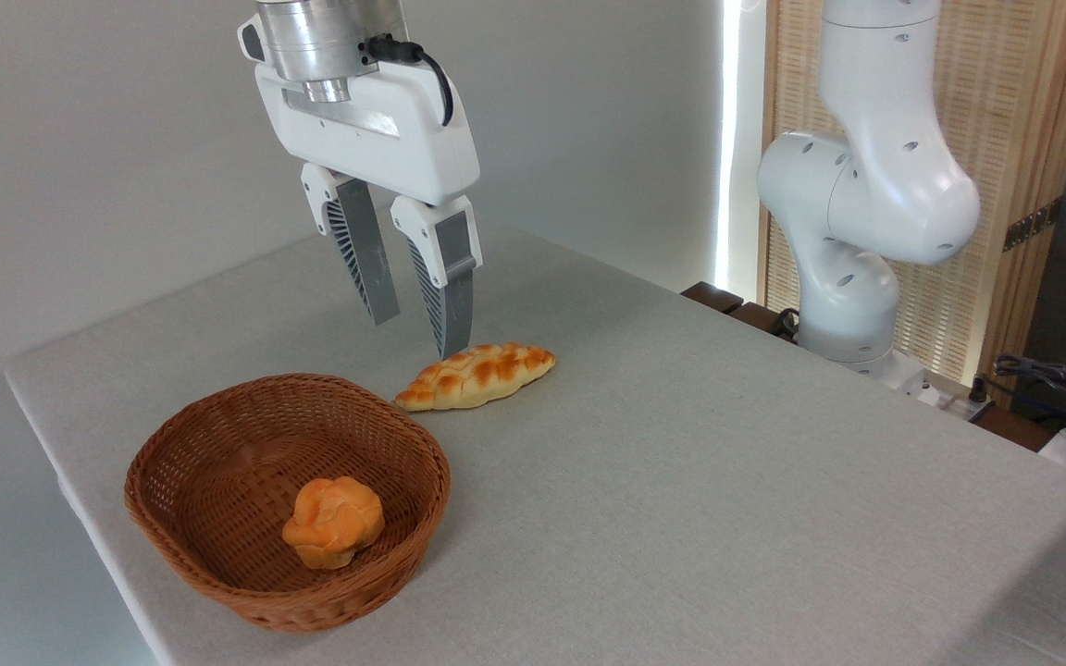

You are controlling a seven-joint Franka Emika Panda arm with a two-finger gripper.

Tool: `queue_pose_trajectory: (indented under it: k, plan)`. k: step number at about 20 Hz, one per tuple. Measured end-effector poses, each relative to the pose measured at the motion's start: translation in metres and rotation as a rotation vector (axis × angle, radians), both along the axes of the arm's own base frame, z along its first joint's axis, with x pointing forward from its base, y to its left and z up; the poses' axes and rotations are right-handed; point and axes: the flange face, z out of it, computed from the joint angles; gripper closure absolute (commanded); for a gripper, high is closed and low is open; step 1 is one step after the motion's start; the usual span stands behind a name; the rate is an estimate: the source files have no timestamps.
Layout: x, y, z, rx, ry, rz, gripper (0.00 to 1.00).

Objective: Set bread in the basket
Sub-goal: 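Lower the open gripper onto the braided bread roll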

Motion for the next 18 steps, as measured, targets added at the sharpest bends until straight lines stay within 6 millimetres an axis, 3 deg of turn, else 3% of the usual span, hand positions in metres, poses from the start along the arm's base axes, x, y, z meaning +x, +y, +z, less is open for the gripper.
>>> queue_pose_trajectory:
  k: [13, 15, 18]
  plan:
    - [0.000, -0.008, -0.009, 0.001, 0.019, -0.016, 0.00]
    - [-0.006, -0.025, -0.021, 0.003, 0.047, -0.048, 0.00]
    - [-0.029, -0.074, -0.053, 0.018, 0.112, -0.139, 0.00]
